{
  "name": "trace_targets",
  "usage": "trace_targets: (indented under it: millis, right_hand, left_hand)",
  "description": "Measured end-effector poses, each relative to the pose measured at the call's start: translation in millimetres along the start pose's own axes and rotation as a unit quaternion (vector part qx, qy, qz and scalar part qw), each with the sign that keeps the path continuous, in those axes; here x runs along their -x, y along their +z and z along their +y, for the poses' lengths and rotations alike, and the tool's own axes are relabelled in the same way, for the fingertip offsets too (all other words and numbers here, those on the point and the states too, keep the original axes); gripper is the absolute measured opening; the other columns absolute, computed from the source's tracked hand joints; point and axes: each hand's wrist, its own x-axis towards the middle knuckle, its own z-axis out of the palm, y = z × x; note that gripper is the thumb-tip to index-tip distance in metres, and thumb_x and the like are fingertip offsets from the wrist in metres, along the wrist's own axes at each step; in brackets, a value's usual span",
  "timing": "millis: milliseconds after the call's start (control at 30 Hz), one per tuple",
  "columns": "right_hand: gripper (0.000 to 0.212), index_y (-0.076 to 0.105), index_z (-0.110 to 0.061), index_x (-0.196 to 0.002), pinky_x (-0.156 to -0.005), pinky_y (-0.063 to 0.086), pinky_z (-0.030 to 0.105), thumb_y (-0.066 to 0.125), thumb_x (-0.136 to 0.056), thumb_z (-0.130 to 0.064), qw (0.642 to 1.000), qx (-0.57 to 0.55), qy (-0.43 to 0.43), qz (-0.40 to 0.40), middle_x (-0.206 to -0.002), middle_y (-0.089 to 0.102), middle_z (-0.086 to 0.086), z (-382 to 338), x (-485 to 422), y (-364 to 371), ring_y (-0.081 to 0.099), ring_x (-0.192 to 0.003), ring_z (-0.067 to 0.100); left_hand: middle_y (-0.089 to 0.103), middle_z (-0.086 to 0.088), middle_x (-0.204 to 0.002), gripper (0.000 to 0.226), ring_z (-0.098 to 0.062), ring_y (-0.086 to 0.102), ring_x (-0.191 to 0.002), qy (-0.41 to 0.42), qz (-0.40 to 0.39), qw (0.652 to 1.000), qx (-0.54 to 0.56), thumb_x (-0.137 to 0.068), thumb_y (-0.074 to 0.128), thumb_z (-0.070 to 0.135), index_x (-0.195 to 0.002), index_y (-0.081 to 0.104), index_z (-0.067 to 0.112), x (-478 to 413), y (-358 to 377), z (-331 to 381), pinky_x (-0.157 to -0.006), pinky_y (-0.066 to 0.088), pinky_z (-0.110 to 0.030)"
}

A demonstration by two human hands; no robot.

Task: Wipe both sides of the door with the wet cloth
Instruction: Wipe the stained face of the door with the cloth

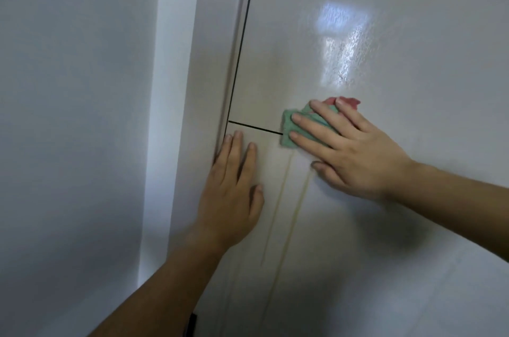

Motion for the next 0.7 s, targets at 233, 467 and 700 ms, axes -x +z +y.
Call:
trace_targets:
  millis: [233, 467, 700]
  right_hand:
    - [0.062, 0.035, -0.020, -0.158, -0.125, 0.012, 0.055, 0.043, -0.103, -0.048, 0.997, -0.036, 0.063, 0.027, -0.167, 0.024, 0.005, -22, -21, 6, 0.015, -0.156, 0.036]
    - [0.067, 0.019, -0.015, -0.161, -0.125, 0.007, 0.058, 0.034, -0.105, -0.048, 0.899, -0.041, 0.434, 0.034, -0.169, 0.006, 0.010, 4, 135, 21, 0.005, -0.156, 0.040]
    - [0.065, 0.030, -0.018, -0.159, -0.125, 0.006, 0.056, 0.042, -0.102, -0.049, 0.900, -0.100, 0.417, 0.073, -0.167, 0.009, 0.007, -42, 105, 31, 0.007, -0.156, 0.040]
  left_hand:
    - [0.006, -0.021, -0.170, 0.074, -0.037, 0.005, -0.158, -0.011, 0.016, 1.000, -0.020, -0.099, 0.044, 0.042, -0.160, 0.025, 0.006, 1, 2, 0, -0.127, 0.016, -0.053]
    - [0.014, -0.028, -0.166, 0.070, -0.048, 0.011, -0.155, 0.041, 0.029, 0.998, -0.044, -0.096, 0.044, 0.038, -0.157, 0.033, 0.005, -18, 13, 48, -0.125, 0.009, -0.062]
    - [0.020, -0.026, -0.166, 0.065, -0.045, 0.014, -0.155, 0.142, 0.003, 0.988, -0.063, -0.097, 0.043, 0.035, -0.154, 0.039, 0.007, -44, 28, 103, -0.123, 0.015, -0.063]
